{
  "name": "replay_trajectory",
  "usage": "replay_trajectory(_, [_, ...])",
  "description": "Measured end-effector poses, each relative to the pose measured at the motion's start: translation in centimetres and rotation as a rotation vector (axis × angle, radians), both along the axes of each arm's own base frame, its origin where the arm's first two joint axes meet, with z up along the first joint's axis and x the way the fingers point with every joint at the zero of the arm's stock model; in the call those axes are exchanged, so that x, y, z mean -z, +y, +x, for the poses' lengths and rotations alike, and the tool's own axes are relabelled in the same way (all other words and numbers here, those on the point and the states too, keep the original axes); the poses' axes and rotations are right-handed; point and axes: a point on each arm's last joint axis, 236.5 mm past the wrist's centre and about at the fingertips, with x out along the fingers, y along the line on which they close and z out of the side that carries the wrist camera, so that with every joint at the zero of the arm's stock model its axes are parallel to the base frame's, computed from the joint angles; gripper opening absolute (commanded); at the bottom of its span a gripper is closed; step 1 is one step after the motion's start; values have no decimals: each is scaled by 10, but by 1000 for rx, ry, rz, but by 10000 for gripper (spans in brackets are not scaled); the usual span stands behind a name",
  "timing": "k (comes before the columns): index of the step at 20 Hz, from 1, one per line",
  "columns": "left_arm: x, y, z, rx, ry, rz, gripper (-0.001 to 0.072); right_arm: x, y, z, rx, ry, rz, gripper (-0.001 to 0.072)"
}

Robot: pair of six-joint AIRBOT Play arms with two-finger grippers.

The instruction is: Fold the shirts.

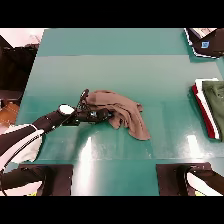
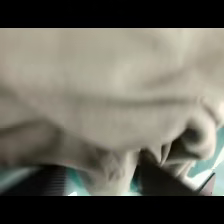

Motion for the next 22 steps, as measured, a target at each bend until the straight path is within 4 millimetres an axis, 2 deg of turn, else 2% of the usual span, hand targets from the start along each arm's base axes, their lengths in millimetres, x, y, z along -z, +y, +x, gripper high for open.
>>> replay_trajectory(4, [-21,-8,11,43,-58,-33,29,8,0,-7,-15,40,-13,20])
replay_trajectory(7, [-46,1,10,183,-137,-9,29,36,1,-16,-28,129,-21,24])
replay_trajectory(8, [-52,9,9,230,-168,22,30,53,2,-20,-31,177,-19,48])
replay_trajectory(10, [-65,32,7,306,-226,98,30,92,9,-30,-49,283,14,458])
replay_trajectory(11, [-70,44,5,334,-249,138,30,115,17,-36,-61,343,54,487])
replay_trajectory(13, [-76,63,3,367,-276,196,30,164,34,-49,-71,467,142,487])
replay_trajectory(16, [-78,77,-6,410,-276,242,31,233,69,-73,-101,608,249,487])
replay_trajectory(18, [-78,82,-8,423,-275,259,31,269,97,-90,-126,671,289,487])
replay_trajectory(22, [-77,86,-14,444,-263,271,31,319,148,-112,-176,723,273,487])
